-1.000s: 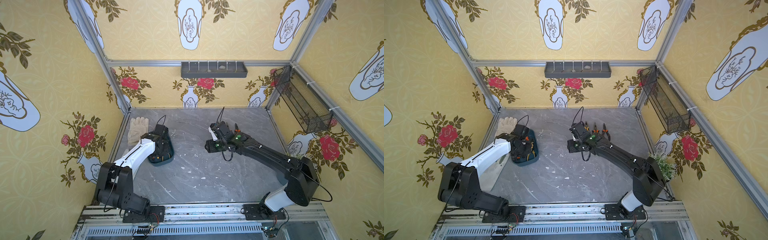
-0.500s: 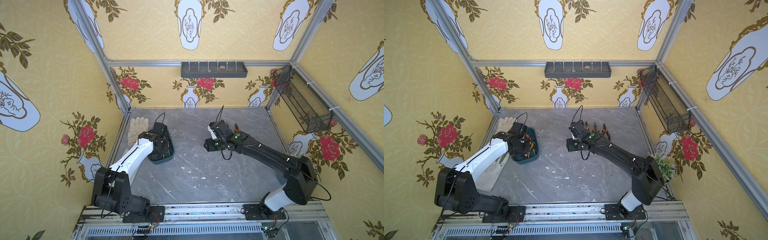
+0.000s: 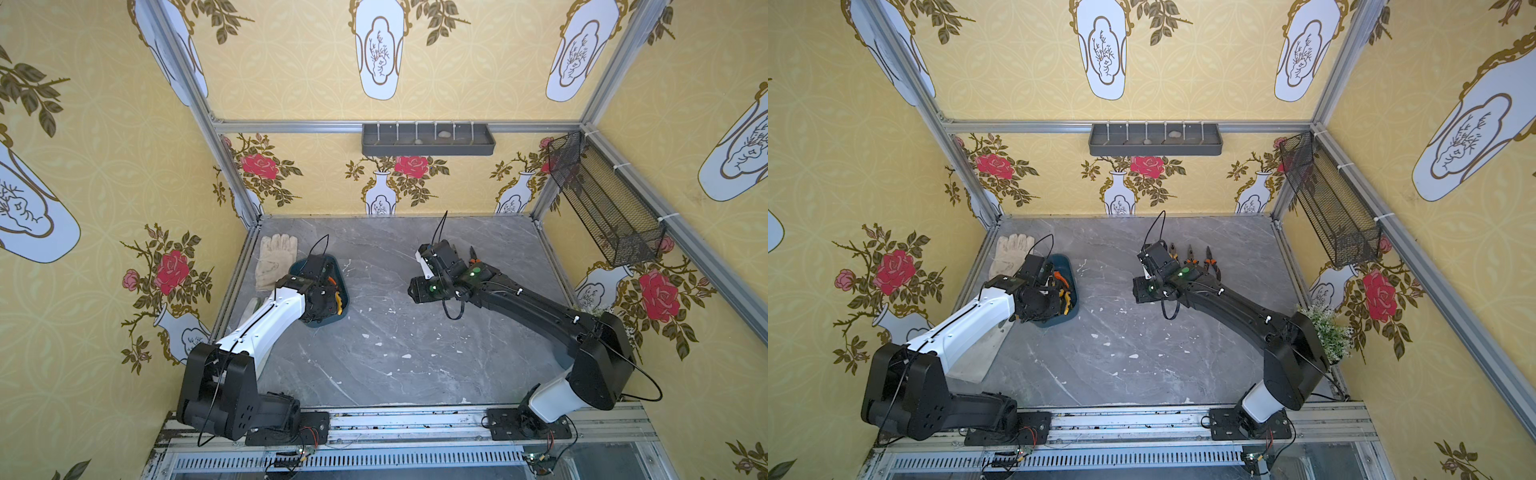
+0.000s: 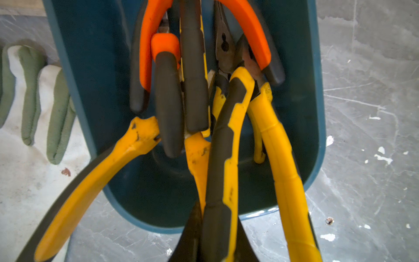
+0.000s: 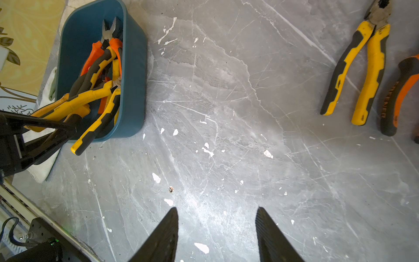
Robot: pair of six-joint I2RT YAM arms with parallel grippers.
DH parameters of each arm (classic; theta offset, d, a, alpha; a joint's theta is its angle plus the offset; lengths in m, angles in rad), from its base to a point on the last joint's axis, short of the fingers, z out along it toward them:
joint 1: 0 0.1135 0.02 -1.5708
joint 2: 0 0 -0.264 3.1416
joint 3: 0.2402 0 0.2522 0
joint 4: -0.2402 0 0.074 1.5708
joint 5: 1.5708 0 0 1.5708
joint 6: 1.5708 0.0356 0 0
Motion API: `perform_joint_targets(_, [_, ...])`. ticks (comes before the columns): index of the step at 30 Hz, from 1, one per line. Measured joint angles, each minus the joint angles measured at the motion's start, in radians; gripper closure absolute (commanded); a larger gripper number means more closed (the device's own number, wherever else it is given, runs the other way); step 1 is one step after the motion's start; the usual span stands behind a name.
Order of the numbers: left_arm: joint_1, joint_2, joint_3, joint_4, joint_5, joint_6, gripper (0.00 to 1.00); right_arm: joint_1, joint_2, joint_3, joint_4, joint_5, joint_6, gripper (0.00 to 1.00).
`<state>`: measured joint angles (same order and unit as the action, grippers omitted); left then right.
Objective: Take the pliers out of the storage box
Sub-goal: Adjust the pliers in the storage box.
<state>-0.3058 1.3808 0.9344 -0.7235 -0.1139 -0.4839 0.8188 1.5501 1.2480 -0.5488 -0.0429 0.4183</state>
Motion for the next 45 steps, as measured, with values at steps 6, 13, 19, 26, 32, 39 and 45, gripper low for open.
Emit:
perform_joint_targets(6, [0.001,-0.027,-0.035,0.027,-0.009,-0.021,0.54,0.000,0.000,-0.005,0.000,-0.001,0.000,0.45])
perform_joint_targets(13, [0.002,-0.092,-0.021,0.010,-0.019,-0.024,0.45,0.000,-0.006,-0.025,0.001,-0.001,0.003,0.45])
perform_joint_targets(19, [0.002,-0.154,0.038,-0.056,-0.069,-0.018,0.52,0.000,-0.013,-0.033,0.003,-0.001,0.003,0.45])
perform_joint_targets(26, [0.008,-0.092,0.080,-0.190,-0.208,0.038,0.57,0.001,-0.016,-0.053,0.005,-0.002,0.008,0.45])
perform_joint_targets(32, [0.055,-0.031,0.124,-0.232,-0.235,0.075,0.58,0.001,-0.020,-0.056,0.005,-0.005,0.008,0.45])
perform_joint_targets(39, [0.102,0.076,0.121,-0.229,-0.207,0.108,0.58,0.001,-0.032,-0.064,0.006,-0.005,0.008,0.45])
perform_joint_targets(45, [0.105,0.109,0.113,-0.226,-0.192,0.109,0.75,0.001,-0.032,-0.069,0.006,-0.005,0.008,0.45])
